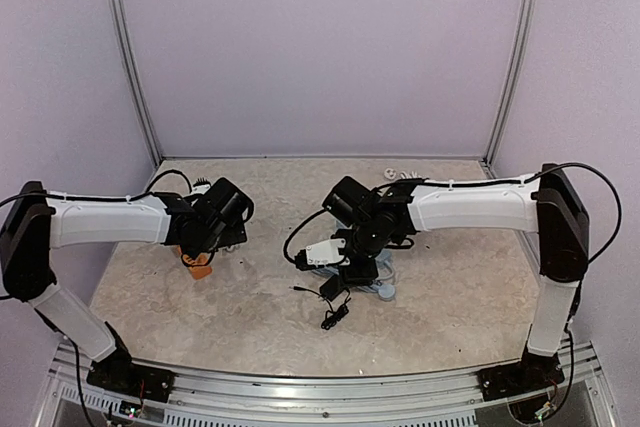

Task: Insert the plug
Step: Move the socket to the center of the board, then pick up the plug from the center of the board.

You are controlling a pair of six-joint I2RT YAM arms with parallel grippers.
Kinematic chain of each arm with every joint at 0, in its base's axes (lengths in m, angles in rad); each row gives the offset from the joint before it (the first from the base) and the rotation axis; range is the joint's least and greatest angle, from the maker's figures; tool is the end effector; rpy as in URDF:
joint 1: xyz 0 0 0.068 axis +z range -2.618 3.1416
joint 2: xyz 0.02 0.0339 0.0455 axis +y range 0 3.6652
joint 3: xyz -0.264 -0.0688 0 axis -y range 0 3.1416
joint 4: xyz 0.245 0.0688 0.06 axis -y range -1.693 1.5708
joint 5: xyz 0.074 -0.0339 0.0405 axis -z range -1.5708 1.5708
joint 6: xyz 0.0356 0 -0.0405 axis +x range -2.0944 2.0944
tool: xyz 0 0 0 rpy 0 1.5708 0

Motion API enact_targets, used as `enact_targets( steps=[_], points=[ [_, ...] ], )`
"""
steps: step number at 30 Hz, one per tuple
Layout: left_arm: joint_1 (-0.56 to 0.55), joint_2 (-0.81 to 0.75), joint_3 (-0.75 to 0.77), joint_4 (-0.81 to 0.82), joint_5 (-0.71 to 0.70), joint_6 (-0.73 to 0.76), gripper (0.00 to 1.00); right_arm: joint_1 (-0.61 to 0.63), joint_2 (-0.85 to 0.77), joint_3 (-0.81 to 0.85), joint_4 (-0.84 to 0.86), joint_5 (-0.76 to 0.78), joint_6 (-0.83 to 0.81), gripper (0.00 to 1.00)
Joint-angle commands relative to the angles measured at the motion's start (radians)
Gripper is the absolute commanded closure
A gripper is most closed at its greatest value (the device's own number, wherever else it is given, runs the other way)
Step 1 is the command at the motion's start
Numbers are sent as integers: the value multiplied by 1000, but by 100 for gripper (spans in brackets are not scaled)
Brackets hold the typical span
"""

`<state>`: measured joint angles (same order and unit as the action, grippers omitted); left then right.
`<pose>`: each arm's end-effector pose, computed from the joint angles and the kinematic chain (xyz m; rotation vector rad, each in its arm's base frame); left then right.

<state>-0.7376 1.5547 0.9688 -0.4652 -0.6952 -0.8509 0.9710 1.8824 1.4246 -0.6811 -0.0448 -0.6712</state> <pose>0.2399 -0.1872 0.2040 -0.3505 2.2780 0.1474 0.2206 0.3254 0.2108 -1.9979 1.8418 0.1492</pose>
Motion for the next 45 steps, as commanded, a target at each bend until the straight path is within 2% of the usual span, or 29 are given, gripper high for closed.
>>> enact_targets(
  steps=[1,6,11,17,23,24,26,28,30,33,40,45],
  points=[
    [0,-44,-42,-55,-7,-66,1,1,80,49,-30,-18,-228,35],
    [8,-91,-80,-80,-14,-99,1,1,191,162,-130,-29,-287,42],
    [27,-148,-120,-80,-7,-120,1,3,222,165,-114,-49,-314,43],
    [36,-184,-134,-70,-1,-108,1,3,240,143,-118,-82,-302,56],
    [41,-200,-142,-55,2,-93,1,15,204,51,-60,-77,-292,54],
    [41,-204,-142,-53,3,-89,1,15,201,50,-61,-75,-285,58],
    [36,-213,-142,-41,7,-81,1,14,190,69,-59,-94,-267,78],
    [20,-222,-145,-18,13,-66,1,12,185,116,-82,-115,-220,92],
    [-7,-240,-152,33,24,-24,1,12,158,138,-76,-124,-172,94],
    [-57,-302,-197,157,72,49,1,15,35,68,60,-129,-106,97],
    [-91,-504,-348,519,403,62,1,22,-296,-198,408,-119,40,98],
    [-169,-447,-217,486,440,58,1,61,-353,-263,505,17,85,98]
  ],
)
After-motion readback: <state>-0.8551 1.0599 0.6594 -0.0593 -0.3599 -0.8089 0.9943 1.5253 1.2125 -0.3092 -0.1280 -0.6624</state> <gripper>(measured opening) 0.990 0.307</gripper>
